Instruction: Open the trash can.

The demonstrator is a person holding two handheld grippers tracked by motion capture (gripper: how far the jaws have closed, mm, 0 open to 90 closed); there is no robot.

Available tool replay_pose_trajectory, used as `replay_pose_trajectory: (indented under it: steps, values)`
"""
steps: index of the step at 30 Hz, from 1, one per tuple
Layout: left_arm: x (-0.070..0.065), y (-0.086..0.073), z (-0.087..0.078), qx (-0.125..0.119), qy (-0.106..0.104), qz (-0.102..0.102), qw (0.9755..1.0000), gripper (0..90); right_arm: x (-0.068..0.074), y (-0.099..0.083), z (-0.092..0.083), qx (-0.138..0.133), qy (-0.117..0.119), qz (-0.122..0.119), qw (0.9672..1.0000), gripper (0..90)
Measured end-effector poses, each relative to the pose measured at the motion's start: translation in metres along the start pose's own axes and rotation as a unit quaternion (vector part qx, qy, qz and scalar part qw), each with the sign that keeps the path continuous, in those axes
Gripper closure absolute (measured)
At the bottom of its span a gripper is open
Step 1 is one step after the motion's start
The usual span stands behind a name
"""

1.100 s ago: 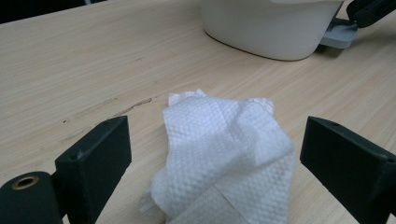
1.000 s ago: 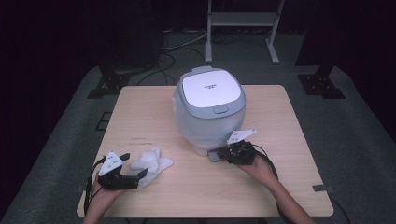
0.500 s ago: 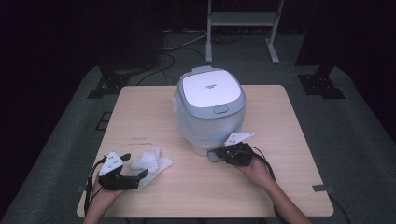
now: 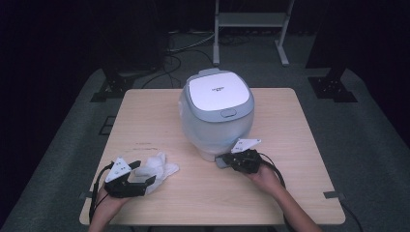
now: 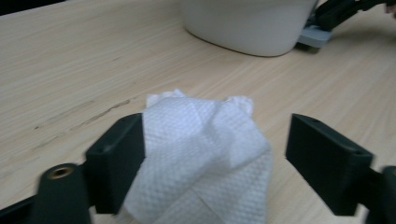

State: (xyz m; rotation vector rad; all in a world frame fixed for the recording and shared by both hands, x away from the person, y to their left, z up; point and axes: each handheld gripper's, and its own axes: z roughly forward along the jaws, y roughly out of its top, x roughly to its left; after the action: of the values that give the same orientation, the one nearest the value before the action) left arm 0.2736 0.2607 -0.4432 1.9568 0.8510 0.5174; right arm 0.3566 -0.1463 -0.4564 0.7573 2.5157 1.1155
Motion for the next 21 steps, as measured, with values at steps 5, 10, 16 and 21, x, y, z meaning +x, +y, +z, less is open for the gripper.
replay_pose_trajectory:
  steps: [5,10,16,21]
  values:
    - [-0.002,0.002,0.003,0.010,-0.009,-0.002,0.9999,23.7,0.000,0.000,0.001,0.004,-0.001,-0.002,1.0000,79.9]
    - [-0.003,0.005,0.007,0.023,-0.019,0.001,0.9995,27.7,0.001,-0.002,0.004,0.006,-0.004,-0.007,1.0000,80.0]
    - [-0.005,0.004,0.021,0.058,-0.022,0.019,0.9979,27.7,0.000,-0.004,0.008,0.021,-0.004,-0.009,0.9997,84.2]
    - [-0.003,0.001,0.028,0.080,-0.025,0.023,0.9962,28.4,-0.003,-0.005,0.009,0.019,0.003,0.000,0.9998,84.1]
